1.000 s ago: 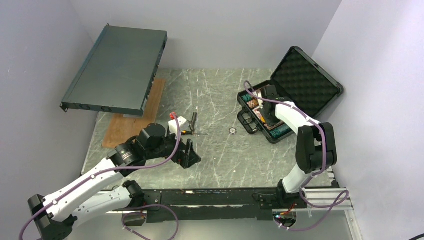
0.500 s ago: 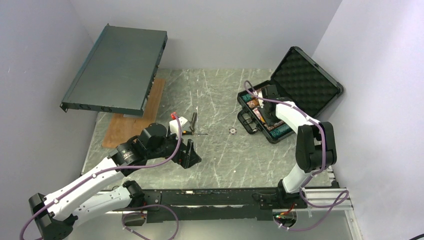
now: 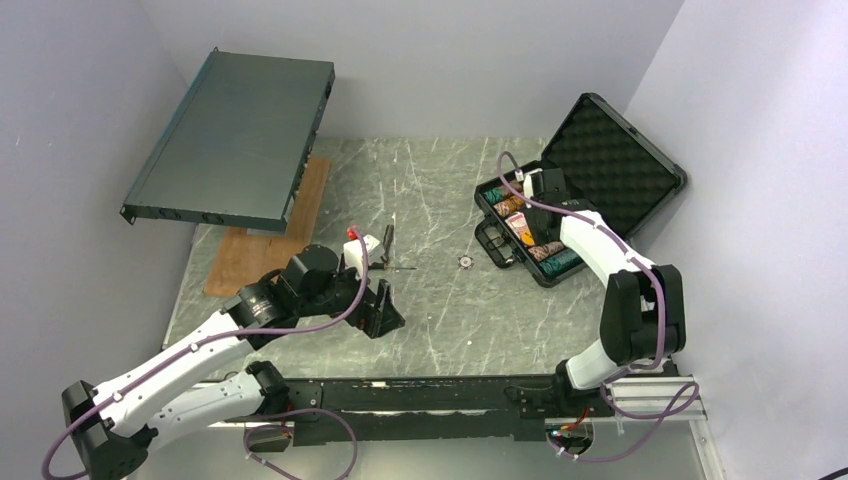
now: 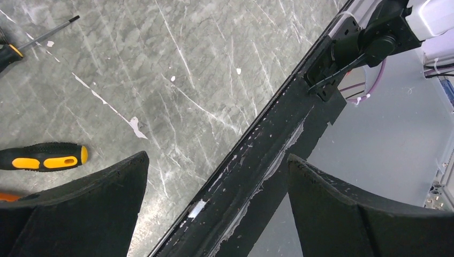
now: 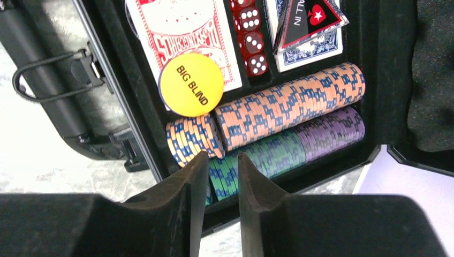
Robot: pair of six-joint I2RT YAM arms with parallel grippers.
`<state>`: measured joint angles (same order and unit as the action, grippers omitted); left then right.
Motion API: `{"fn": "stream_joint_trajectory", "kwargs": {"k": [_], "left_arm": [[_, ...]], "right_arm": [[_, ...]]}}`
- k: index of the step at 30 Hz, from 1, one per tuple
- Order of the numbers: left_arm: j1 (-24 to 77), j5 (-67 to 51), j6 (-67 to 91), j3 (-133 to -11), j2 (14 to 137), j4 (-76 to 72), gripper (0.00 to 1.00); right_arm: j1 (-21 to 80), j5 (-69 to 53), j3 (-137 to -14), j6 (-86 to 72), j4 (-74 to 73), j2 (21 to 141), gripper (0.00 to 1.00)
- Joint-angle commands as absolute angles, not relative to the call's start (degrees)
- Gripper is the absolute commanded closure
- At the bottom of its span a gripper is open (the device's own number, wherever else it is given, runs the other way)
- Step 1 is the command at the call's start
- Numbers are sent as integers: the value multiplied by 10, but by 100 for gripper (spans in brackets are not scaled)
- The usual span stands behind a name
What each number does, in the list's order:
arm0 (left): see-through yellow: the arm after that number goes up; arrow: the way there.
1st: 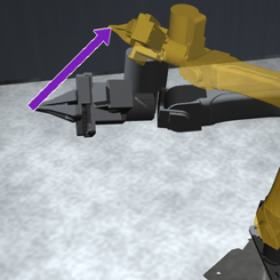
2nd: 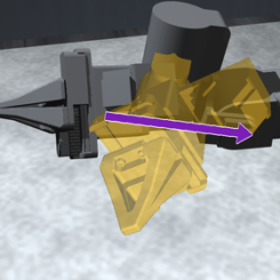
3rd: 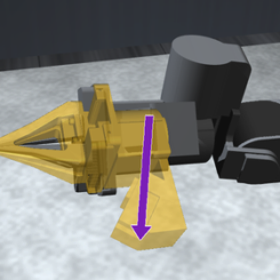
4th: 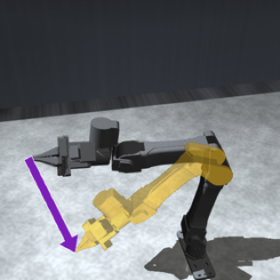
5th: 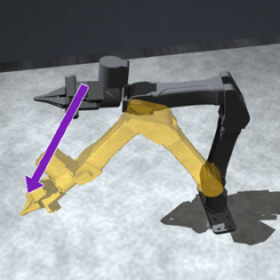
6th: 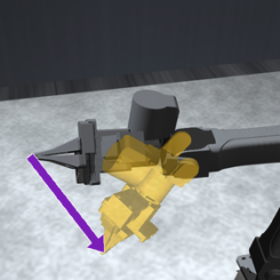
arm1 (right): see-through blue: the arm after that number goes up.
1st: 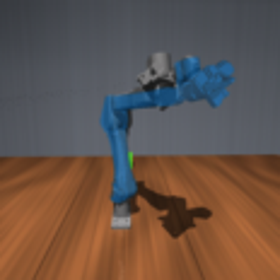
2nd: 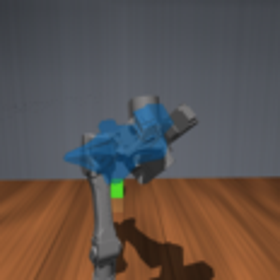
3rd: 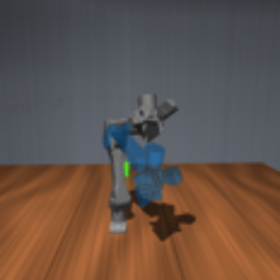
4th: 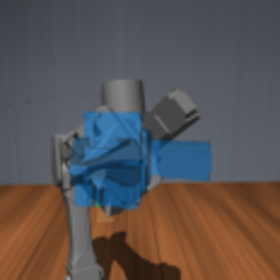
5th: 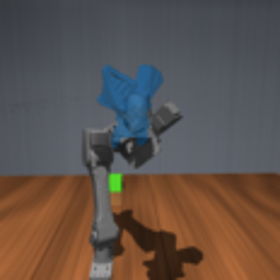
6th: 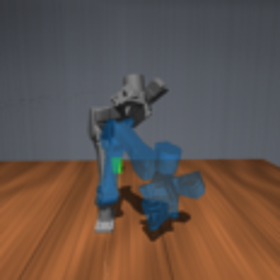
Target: Pack up texas hold em set
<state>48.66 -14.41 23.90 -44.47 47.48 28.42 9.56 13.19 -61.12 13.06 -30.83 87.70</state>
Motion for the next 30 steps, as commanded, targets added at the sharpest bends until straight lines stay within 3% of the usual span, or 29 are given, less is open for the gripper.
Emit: {"fn": "stream_joint_trajectory", "kwargs": {"k": [1,4,9,22,30], "left_arm": [[484,-159,249,-466,479,269,1],[485,-160,258,-462,472,267,1],[484,-161,265,-454,462,267,0],[485,-165,270,-458,471,261,1],[485,-158,269,-465,465,277,1]], "right_arm": [[80,105,-606,108,-265,901,75],[66,113,-606,103,-277,923,87],[65,116,-607,95,-289,928,92],[71,53,-629,75,-279,870,78],[52,61,-601,60,-270,916,81]]}}
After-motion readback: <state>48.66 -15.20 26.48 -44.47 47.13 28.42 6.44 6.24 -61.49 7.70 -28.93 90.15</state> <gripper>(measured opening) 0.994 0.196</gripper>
